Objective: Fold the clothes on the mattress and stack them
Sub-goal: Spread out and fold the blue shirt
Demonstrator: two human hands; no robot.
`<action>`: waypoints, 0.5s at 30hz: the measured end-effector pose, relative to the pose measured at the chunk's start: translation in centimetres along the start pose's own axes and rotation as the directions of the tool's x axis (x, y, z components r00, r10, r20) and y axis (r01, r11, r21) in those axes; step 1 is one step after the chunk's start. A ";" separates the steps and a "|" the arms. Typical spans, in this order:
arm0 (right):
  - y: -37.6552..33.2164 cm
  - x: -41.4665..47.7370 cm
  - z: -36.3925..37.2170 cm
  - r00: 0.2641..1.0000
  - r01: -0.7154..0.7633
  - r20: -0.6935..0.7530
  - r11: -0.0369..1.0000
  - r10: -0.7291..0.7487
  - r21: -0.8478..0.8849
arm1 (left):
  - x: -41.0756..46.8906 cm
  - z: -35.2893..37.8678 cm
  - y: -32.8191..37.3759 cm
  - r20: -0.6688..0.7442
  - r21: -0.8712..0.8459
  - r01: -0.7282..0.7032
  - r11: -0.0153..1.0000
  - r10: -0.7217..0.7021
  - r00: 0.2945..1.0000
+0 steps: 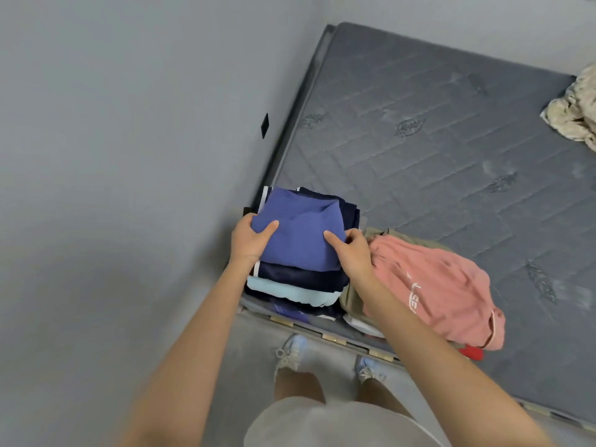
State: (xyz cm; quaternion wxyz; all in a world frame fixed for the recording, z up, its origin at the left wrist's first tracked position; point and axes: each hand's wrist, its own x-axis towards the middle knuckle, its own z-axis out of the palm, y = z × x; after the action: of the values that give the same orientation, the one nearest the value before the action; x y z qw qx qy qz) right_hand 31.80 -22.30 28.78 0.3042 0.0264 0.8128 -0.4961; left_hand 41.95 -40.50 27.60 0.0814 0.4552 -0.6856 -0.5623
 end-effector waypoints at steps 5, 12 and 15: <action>1.3 0.4 0.5 0.995 0.004 -0.094 0.994 -0.014 -0.106 | 1.0 -0.2 -1.9 0.039 0.205 -0.049 0.978 0.042 0.998; 1.2 0.2 -0.3 0.991 0.047 -0.117 0.995 -0.058 -0.091 | 0.8 0.8 0.4 -0.092 0.360 -0.053 0.932 0.092 0.992; 1.5 -0.3 -1.6 0.989 0.065 -0.121 0.991 -0.079 -0.117 | 0.0 1.9 2.4 -0.068 0.485 -0.251 0.838 0.322 0.944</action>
State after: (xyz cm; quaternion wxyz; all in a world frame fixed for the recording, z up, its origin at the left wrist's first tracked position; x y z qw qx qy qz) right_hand 31.80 -20.13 28.27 0.2352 0.0109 0.8575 -0.4575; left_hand 39.54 -39.27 28.93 0.1019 0.3933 -0.8537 -0.3256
